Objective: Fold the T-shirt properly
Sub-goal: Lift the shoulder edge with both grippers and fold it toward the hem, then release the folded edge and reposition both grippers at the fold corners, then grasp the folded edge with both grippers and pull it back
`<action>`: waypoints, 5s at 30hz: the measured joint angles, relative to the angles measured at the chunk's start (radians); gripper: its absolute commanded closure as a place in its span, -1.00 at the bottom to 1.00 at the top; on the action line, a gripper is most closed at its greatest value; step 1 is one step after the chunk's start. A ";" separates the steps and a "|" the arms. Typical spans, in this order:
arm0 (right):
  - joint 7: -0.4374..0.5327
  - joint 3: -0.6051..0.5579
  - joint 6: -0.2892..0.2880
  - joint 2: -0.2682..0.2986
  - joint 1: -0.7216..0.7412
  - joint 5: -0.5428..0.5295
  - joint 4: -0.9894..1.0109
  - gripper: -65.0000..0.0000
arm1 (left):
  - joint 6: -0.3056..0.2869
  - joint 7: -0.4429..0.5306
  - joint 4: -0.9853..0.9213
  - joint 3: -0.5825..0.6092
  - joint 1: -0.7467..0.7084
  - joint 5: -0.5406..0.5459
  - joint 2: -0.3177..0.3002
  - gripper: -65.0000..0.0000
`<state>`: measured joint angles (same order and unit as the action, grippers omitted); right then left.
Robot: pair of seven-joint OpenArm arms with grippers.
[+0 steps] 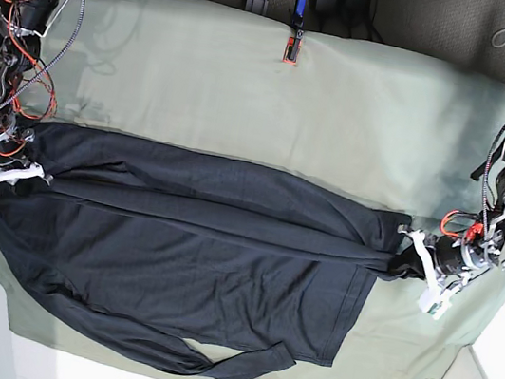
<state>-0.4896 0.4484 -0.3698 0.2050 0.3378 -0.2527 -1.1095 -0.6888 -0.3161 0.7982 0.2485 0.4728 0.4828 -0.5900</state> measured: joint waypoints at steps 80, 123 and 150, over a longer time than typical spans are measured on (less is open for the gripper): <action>-0.241 0.114 -0.049 0.044 -0.204 -0.241 -0.181 -0.08 | -0.002 -0.363 0.407 -0.348 -0.396 0.280 -0.007 -0.08; -0.290 0.073 -0.133 0.033 -0.283 -0.233 -0.338 1.00 | -0.013 -0.490 0.415 -0.344 -0.317 0.233 -0.046 1.00; -0.327 0.106 -0.165 0.033 -0.743 -0.289 -0.685 1.00 | -0.023 -0.525 0.797 -0.536 -0.877 0.280 -0.196 1.00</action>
<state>-0.8162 0.5549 -0.5346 0.2382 -0.4049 -0.5419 -1.7943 -0.7113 -0.8410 1.5951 -0.2874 -0.4038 0.7631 -0.7860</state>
